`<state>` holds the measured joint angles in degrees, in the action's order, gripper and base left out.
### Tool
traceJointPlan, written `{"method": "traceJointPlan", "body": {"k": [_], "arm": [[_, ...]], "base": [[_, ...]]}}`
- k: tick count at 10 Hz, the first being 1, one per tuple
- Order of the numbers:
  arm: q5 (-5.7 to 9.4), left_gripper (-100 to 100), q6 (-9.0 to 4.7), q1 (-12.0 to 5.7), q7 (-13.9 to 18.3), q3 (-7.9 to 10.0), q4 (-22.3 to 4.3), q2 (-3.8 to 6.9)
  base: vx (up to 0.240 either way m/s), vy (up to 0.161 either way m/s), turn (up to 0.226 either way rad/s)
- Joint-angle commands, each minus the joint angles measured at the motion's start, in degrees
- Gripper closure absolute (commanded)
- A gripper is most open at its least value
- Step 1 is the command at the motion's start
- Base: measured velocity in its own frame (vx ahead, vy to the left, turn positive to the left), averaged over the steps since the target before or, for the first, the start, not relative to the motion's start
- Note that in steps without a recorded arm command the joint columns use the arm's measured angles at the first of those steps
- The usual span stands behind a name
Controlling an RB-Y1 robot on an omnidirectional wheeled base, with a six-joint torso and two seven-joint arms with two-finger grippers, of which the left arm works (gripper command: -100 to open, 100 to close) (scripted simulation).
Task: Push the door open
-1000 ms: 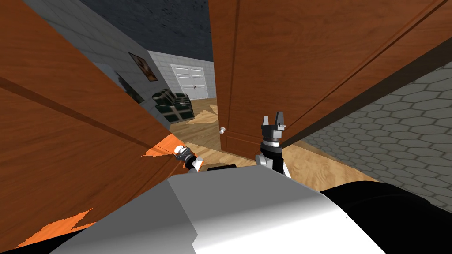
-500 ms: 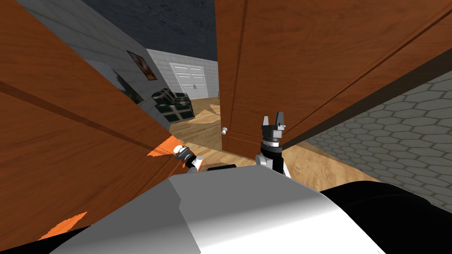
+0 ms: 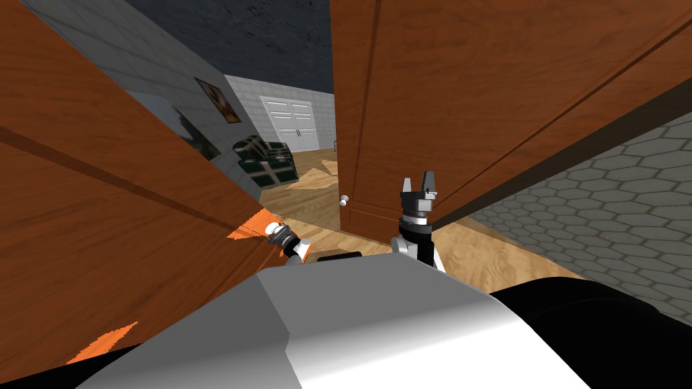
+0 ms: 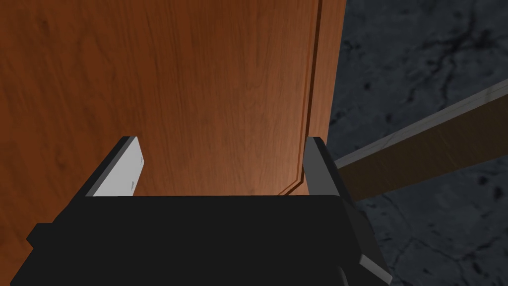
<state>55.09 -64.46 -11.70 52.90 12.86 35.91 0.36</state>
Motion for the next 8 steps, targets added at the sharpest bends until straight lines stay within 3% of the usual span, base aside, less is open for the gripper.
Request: {"method": "traceJointPlan", "body": {"k": [1,3,4,8], "arm": [[0.53,100,-1.49,1.59,-0.51,1.35,0.22,0.76],[0.53,100,-1.49,0.68,-0.51,1.35,-1.24,0.76],[0.53,100,-1.49,1.59,-0.51,1.35,0.22,0.76],[0.53,100,-1.49,1.59,-0.51,1.35,0.22,0.76]], "base": [[0.004,0.016,-0.002],[0.0,-0.003,-0.021],[-0.001,-0.002,0.019],[-0.002,0.005,-0.002]]}}
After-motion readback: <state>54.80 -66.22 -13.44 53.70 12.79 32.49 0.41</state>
